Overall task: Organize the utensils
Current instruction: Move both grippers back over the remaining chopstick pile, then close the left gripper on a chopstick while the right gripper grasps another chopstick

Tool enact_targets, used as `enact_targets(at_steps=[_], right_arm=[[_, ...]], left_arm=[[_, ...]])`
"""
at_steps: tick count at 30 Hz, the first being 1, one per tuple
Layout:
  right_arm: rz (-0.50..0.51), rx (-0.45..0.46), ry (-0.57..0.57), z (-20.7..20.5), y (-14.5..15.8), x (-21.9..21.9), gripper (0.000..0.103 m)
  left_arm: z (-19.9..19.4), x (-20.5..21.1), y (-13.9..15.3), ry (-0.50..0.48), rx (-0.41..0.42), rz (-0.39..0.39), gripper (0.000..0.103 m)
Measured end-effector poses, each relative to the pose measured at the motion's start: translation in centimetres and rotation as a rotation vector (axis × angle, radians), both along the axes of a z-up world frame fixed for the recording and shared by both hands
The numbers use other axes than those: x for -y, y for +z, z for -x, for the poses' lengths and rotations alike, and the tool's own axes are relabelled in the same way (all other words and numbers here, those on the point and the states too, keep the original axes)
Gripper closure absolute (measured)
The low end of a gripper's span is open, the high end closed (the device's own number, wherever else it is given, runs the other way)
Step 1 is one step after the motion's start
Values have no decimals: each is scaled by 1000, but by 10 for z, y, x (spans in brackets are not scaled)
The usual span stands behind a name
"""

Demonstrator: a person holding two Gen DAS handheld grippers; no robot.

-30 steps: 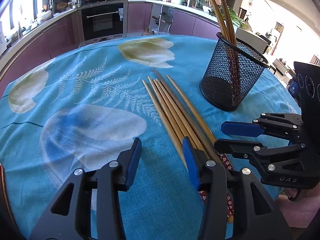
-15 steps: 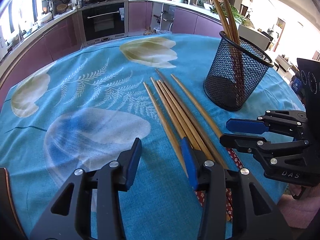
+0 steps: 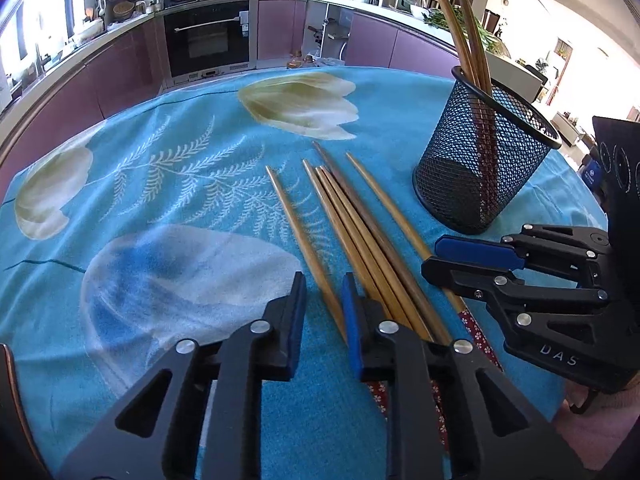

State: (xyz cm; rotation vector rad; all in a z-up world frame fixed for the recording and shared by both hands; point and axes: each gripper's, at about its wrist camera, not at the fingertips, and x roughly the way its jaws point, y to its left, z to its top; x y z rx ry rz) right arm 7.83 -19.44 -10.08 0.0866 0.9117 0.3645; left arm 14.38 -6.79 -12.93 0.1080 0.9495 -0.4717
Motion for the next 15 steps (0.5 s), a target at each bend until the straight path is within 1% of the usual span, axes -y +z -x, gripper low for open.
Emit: enact_targets(at_steps=[1,6,9,12,15], right_arm=[[-11,-5,-2,0,0,1,93],[-70,-20,-36,2,-1,11,96],[-97,-11,-53,5,1,18,97],[-117,6,-43,8,7,22,97],[-123,20,-8,12,12,19,97]], left_arm=[[0,-1,0,3,-3,6,90],[2,-5,0,30,-6,30,92],[5,-9,2,42,-5,45,95],[11,-13,7,36,5,63,101],[18,-11,12,12,15,70,101]])
